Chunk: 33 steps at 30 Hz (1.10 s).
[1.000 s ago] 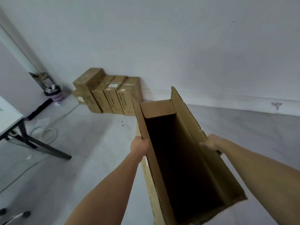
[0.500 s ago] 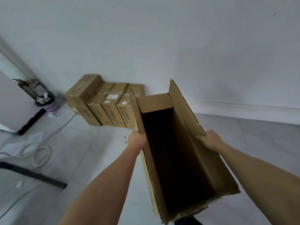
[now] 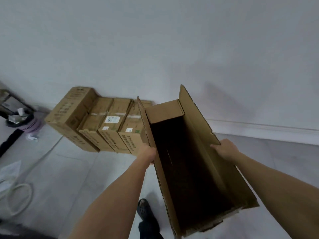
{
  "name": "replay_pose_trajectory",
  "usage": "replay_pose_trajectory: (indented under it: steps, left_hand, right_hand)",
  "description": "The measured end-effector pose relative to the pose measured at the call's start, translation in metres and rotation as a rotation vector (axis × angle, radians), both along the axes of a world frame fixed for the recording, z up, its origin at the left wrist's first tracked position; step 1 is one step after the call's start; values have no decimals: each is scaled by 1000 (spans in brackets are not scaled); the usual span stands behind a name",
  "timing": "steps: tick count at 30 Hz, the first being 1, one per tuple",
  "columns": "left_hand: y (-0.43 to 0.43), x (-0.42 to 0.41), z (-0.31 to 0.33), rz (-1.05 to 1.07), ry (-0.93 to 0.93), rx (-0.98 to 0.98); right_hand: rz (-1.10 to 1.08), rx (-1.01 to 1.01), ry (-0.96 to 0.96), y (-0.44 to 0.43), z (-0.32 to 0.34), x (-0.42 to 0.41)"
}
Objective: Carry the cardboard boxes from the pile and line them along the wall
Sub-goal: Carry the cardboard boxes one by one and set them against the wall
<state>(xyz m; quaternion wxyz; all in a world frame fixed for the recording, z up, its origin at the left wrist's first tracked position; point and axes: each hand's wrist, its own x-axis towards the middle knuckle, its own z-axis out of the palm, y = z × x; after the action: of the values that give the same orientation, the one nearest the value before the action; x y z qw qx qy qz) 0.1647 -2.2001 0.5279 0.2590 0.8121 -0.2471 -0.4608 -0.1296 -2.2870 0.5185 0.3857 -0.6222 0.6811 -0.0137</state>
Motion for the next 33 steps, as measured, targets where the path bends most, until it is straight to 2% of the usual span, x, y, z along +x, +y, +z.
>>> replay_pose_trajectory:
  steps: [12,16,24,27,33]
  left_hand:
    - [-203,151,-75,-348,-99,74]
    - [-252,183,-114,-353,-82,106]
    - [-335,233,-234,-252,-51,223]
    - [-351,239,-269,-302,-69,269]
    - [-383,250,-300,-444,-138,313]
  right_hand:
    - [-302,94,43,-96,-77,142]
    - [-336,94,58,-132,-109,178]
    - [-326,198,90,-217,-236,236]
    - [-282,327,127,-235,-279,246]
    - [-322,355,165,-262,-310,258]
